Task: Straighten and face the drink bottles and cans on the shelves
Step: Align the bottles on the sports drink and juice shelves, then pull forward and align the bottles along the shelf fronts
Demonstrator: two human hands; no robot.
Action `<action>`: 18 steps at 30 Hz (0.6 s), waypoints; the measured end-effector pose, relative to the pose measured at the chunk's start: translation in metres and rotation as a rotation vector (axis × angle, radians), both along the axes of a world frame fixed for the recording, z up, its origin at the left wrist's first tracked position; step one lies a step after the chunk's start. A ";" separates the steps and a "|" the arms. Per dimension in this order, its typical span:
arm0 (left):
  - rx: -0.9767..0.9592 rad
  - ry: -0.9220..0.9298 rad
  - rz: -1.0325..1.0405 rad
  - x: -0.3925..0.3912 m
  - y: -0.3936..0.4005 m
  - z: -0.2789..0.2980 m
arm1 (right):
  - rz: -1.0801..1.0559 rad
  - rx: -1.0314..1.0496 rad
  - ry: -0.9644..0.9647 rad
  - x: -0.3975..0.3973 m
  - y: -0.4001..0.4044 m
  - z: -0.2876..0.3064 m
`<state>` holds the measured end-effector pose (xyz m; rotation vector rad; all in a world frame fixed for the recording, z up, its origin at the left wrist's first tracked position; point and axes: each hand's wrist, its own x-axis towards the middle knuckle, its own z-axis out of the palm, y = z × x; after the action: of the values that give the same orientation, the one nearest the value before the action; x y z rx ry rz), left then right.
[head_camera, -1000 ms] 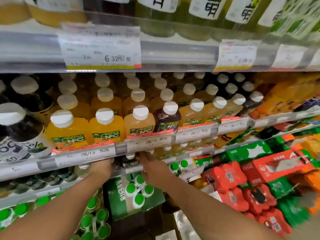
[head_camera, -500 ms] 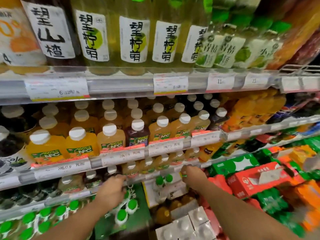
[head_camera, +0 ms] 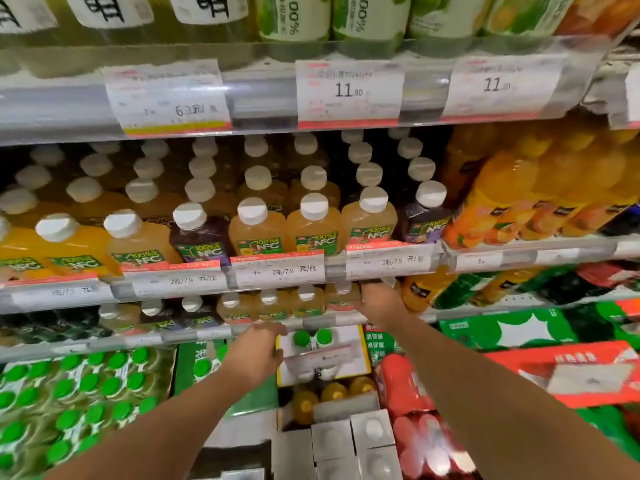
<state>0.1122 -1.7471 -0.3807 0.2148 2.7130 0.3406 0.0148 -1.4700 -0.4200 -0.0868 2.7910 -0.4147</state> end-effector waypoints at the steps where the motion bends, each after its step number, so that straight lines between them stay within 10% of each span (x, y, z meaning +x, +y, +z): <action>1: 0.002 -0.005 0.007 -0.001 0.004 0.000 | 0.012 -0.015 0.006 -0.001 0.001 -0.001; 18: -0.021 -0.029 0.081 0.047 0.010 -0.003 | 0.054 -0.018 -0.027 -0.028 -0.024 -0.031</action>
<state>0.1592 -1.7371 -0.3839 0.0939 2.7001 0.3360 -0.0134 -1.4937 -0.4509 -0.1589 2.7524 -0.4246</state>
